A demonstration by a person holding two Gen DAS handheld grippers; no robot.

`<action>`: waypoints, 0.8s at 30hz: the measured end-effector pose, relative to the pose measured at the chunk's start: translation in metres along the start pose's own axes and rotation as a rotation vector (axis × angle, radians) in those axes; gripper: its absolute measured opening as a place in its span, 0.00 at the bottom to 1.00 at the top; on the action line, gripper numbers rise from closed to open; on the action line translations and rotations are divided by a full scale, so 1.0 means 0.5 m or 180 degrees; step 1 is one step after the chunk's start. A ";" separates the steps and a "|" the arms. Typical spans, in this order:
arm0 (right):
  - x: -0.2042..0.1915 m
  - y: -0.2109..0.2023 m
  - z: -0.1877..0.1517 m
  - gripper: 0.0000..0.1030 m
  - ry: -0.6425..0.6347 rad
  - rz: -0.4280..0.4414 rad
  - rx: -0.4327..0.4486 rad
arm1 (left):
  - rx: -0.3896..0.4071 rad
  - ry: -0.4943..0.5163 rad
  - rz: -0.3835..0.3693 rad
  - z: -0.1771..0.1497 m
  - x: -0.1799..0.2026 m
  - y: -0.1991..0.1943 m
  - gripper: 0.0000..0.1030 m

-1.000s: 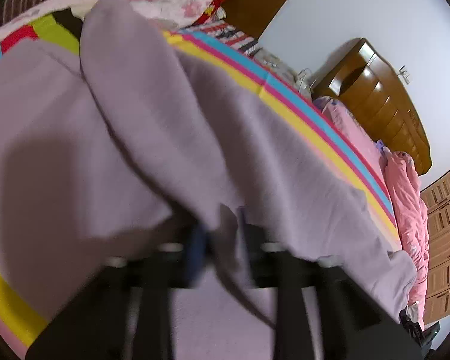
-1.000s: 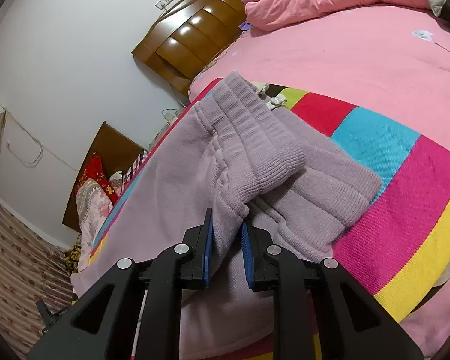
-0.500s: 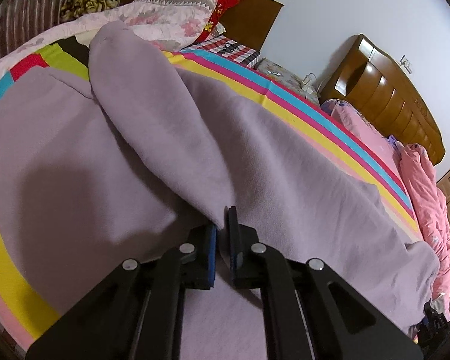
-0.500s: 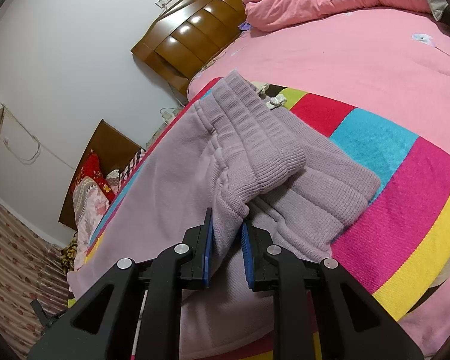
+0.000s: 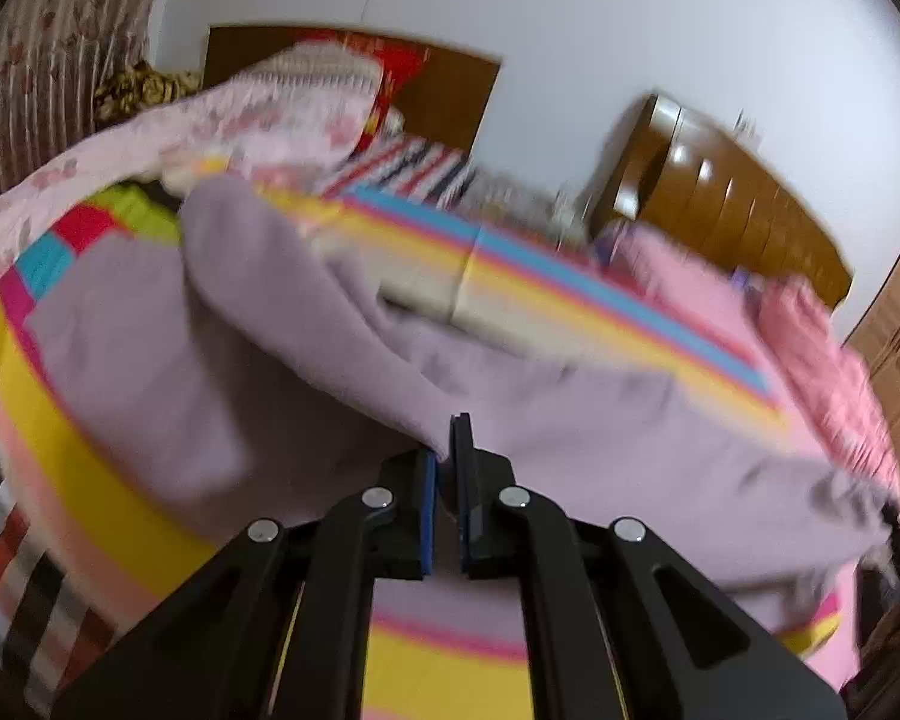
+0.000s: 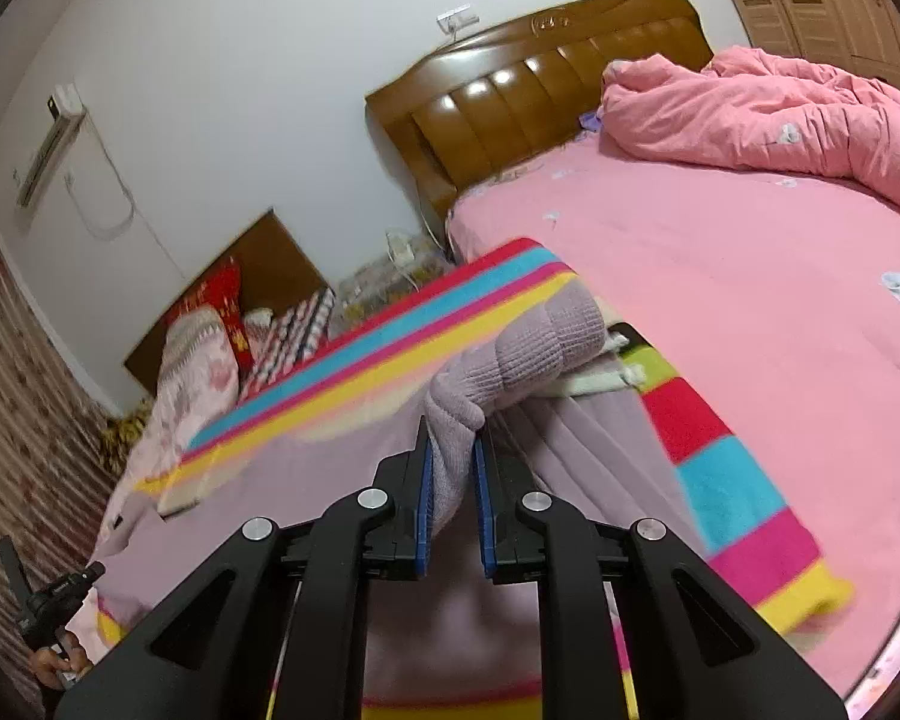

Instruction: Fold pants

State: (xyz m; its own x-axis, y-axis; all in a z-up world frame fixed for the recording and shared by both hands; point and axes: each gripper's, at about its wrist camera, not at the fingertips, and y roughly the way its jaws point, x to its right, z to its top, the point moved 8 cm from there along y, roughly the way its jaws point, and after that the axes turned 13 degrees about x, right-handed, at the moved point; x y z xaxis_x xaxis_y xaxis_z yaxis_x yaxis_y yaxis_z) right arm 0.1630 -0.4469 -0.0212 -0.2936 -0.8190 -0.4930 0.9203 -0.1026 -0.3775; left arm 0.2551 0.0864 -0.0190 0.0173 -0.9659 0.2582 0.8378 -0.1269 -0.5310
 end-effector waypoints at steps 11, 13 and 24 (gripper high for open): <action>0.106 0.046 -0.143 0.12 0.0017 -0.0294 -0.0396 | -0.0329 0.0240 0.0232 -0.117 -0.023 0.077 0.06; 0.107 0.043 -0.144 0.12 0.0009 -0.0260 -0.0353 | -0.0297 0.0232 0.0250 -0.123 -0.029 0.072 0.07; 0.073 -0.003 -0.118 0.12 0.0141 -0.0065 -0.0086 | -0.0190 0.0143 0.0307 -0.103 -0.027 0.054 0.07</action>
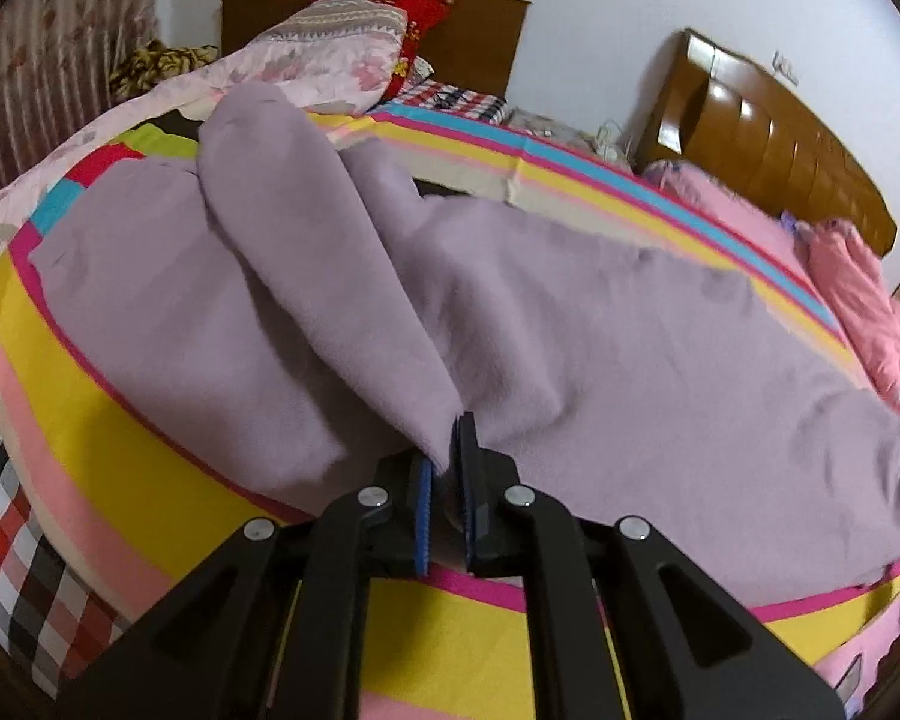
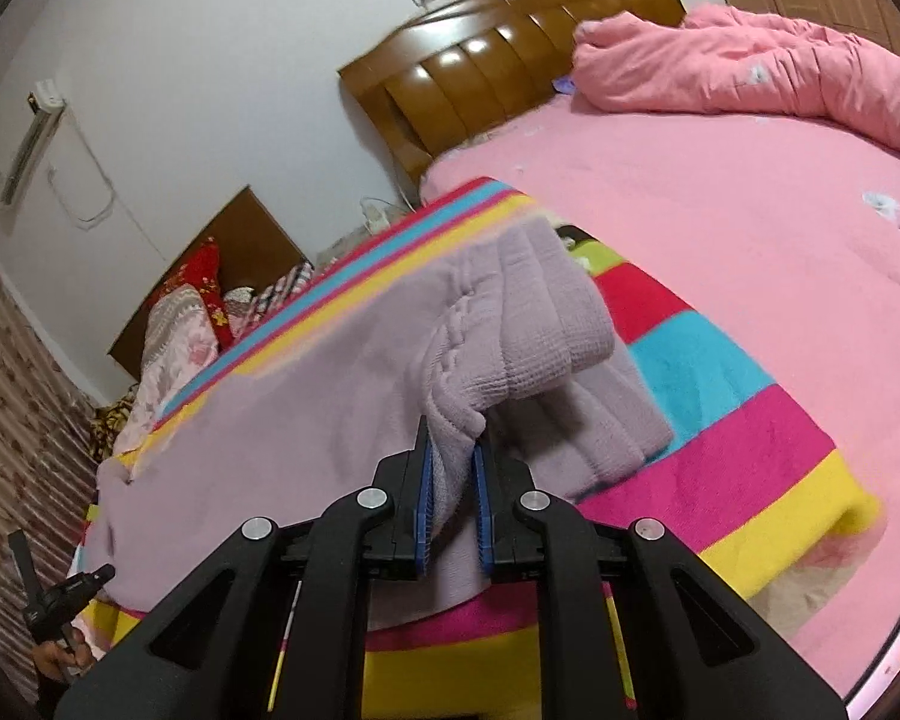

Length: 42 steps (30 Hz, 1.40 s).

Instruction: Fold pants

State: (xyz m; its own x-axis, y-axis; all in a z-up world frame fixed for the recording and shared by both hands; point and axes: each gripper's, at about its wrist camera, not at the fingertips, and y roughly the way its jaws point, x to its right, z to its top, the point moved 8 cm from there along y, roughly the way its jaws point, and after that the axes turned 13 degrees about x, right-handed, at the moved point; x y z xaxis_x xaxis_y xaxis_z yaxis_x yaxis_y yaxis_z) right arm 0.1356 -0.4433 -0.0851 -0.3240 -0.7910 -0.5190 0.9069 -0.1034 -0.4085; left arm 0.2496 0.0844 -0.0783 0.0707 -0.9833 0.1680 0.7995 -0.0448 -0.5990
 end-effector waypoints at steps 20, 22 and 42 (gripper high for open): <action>0.036 -0.005 -0.019 0.06 0.0396 0.0003 -0.0214 | -0.0005 0.0165 0.0109 0.004 0.010 -0.009 0.06; 0.049 0.011 -0.037 0.06 0.0375 -0.0073 -0.0292 | -0.0096 0.0139 0.0124 -0.007 0.007 0.006 0.06; 0.013 -0.068 -0.014 0.49 0.0144 -0.0581 -0.0050 | -0.0017 0.0280 0.0371 -0.020 -0.041 0.019 0.60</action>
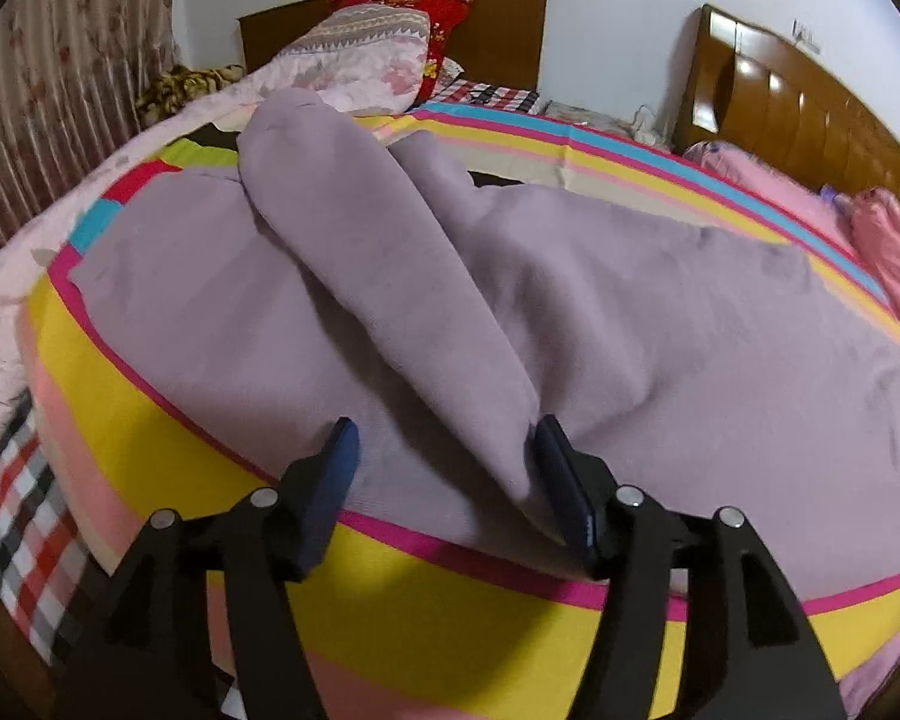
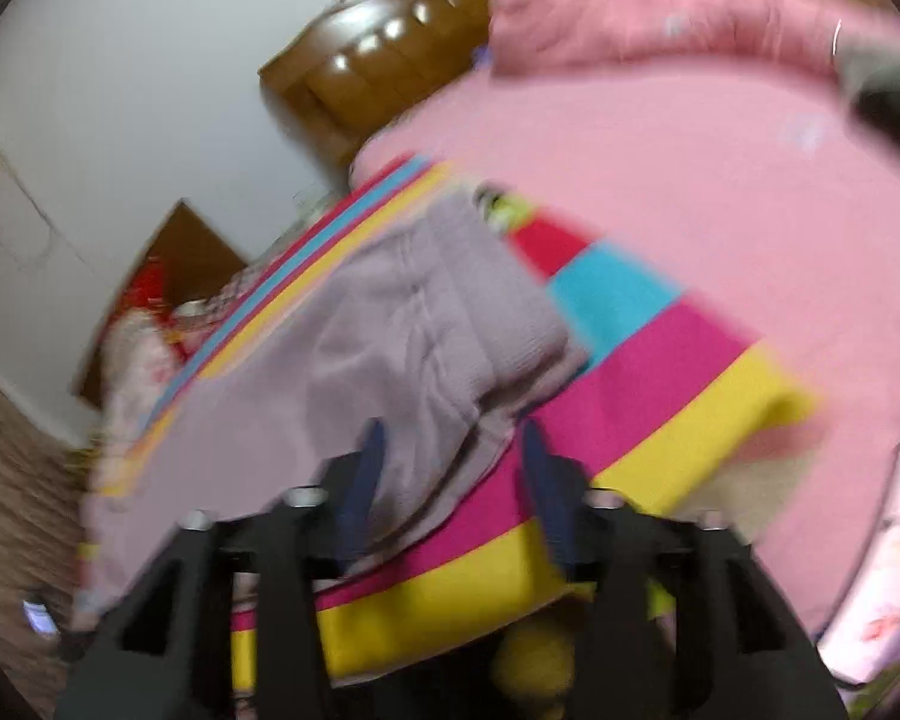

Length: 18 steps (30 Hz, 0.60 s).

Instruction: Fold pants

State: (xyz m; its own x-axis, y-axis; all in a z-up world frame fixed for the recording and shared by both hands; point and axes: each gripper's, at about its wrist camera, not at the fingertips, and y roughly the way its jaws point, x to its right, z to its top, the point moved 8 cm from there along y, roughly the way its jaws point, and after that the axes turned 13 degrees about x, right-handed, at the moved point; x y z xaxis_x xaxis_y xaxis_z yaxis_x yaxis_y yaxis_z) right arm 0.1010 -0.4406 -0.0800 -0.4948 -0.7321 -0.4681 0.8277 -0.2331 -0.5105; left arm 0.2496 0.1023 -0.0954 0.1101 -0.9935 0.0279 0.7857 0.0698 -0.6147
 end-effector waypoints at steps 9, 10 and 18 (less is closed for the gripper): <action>-0.286 0.003 -0.111 0.53 -0.1001 0.0694 -0.0191 | 0.0037 0.0090 -0.0047 -0.005 0.002 -0.002 0.67; -0.308 0.008 -0.127 0.53 -0.1035 0.0722 -0.0241 | 0.0030 0.0099 -0.0067 -0.007 0.000 -0.004 0.68; -0.329 0.064 -0.201 0.54 -0.1307 0.0501 -0.0561 | 0.0038 0.0132 -0.0169 -0.012 0.004 -0.006 0.73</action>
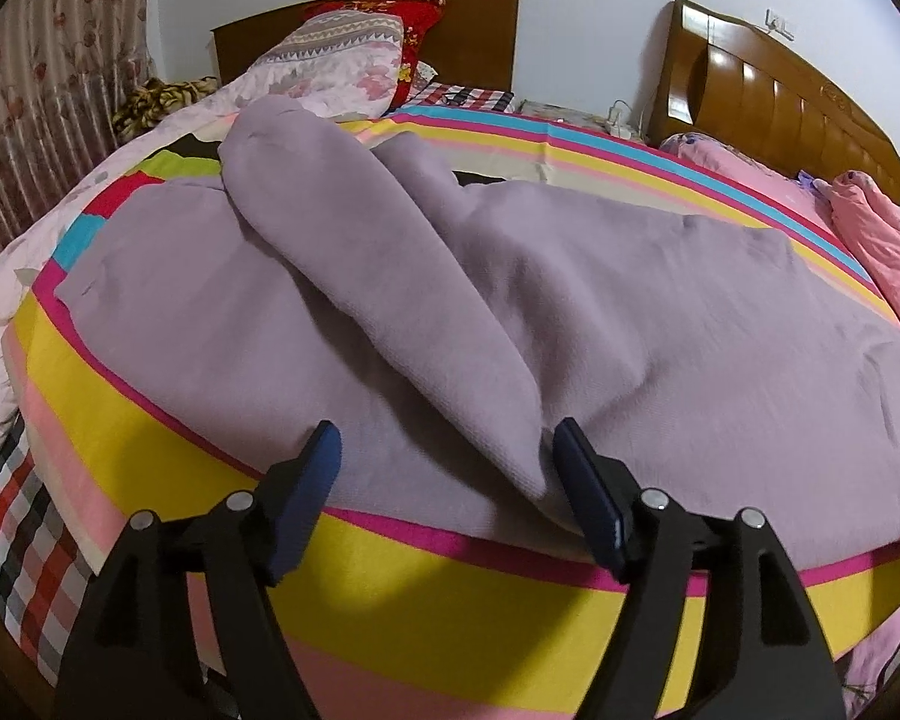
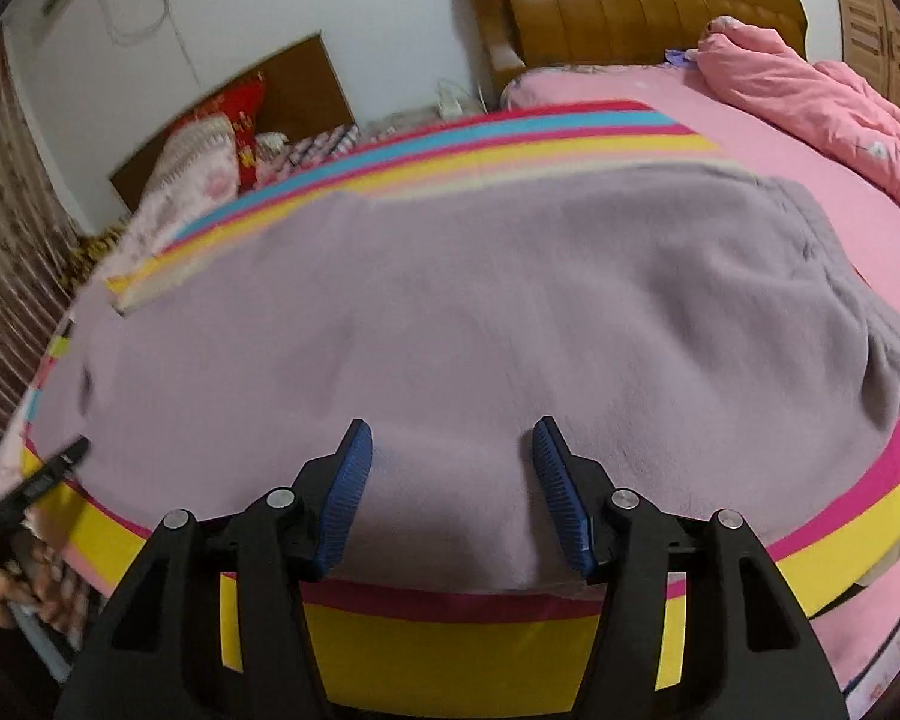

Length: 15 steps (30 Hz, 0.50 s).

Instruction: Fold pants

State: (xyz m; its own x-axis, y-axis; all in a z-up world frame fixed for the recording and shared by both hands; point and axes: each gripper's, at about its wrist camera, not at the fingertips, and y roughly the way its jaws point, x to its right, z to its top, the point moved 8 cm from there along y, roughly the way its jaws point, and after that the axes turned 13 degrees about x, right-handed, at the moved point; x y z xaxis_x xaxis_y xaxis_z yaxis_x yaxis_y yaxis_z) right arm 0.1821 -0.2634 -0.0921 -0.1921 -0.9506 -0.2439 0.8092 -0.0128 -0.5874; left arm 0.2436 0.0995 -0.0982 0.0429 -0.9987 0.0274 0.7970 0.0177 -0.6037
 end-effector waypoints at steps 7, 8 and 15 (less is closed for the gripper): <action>-0.002 -0.005 -0.007 0.60 -0.0097 -0.0124 -0.0018 | 0.0002 0.0009 -0.0161 0.001 0.006 0.000 0.82; -0.004 -0.004 -0.004 0.61 -0.0079 -0.0147 -0.0025 | 0.0001 -0.0005 -0.0190 0.001 0.006 -0.001 0.82; -0.077 -0.006 0.057 0.61 -0.0074 -0.0050 0.0173 | -0.0006 -0.0199 -0.0393 0.008 -0.009 -0.011 0.83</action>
State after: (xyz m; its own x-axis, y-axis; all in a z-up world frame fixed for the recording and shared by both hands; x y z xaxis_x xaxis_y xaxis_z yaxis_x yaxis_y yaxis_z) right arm 0.2031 -0.2355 -0.0591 -0.1927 -0.9570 -0.2167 0.8353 -0.0442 -0.5480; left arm 0.2414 0.1042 -0.0917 -0.0180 -0.9883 0.1511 0.7974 -0.1054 -0.5942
